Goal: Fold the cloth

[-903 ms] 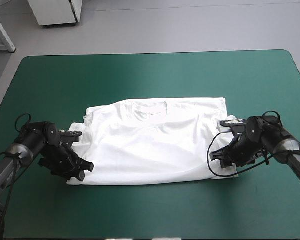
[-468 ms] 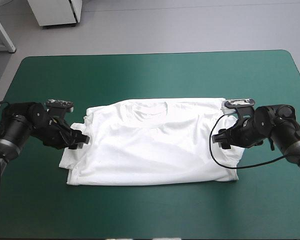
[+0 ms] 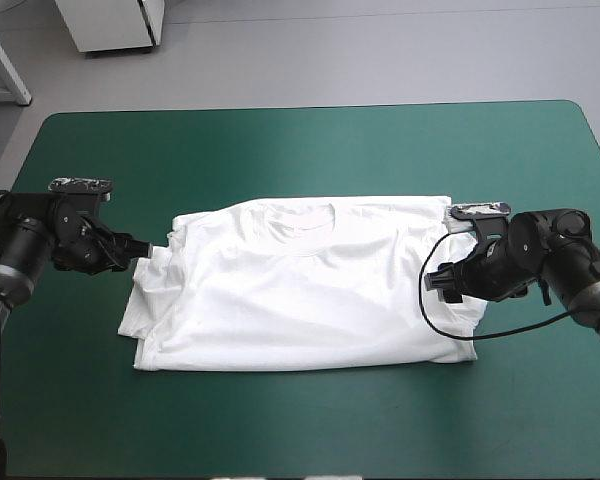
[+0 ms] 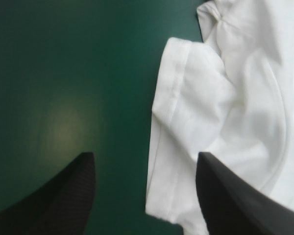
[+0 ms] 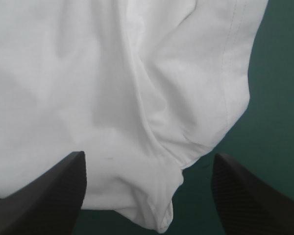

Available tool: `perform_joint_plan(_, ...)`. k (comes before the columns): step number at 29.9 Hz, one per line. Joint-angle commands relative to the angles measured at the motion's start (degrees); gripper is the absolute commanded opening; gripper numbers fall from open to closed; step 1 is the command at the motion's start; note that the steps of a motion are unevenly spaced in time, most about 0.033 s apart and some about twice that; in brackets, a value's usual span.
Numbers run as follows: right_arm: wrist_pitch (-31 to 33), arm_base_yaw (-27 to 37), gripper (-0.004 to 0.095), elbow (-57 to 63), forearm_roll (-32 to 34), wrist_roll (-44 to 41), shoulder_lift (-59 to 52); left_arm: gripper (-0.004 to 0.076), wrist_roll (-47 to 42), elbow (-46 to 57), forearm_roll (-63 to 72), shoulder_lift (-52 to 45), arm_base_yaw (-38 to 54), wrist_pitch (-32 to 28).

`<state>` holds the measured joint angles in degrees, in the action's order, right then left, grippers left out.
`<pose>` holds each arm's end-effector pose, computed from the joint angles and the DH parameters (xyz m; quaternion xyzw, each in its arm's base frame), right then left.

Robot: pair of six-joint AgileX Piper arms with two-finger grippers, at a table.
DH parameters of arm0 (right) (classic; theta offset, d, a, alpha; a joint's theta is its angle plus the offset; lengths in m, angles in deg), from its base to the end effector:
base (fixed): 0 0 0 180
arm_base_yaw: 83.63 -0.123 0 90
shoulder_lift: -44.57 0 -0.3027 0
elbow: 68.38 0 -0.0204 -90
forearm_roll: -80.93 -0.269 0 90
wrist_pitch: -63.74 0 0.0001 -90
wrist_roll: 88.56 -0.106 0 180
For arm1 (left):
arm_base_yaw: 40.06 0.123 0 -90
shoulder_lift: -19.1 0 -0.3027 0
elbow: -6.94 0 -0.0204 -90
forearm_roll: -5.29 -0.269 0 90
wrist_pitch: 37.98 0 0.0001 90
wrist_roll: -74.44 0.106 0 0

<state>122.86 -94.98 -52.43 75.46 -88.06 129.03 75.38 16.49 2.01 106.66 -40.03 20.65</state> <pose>0.2690 0.0628 0.2968 -0.0847 0.9795 0.0612 0.1725 0.3000 0.0053 0.3158 0.0172 0.9772 0.0288 0.2098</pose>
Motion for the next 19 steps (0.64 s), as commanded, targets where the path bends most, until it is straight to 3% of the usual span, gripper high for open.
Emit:
perform_joint_plan(1, -0.31, 0.07, 0.0674, -1.72, -0.46, 0.22, -1.86, 0.0442, -0.50, -1.36, 1.10, 2.47, 0.51, -4.43)
perform_joint_plan(19, 0.94, 0.07, 0.0619, -1.72, -0.64, 0.11, -1.86, 0.0440, 2.46, -1.28, 9.03, 20.09, 0.51, -9.70)
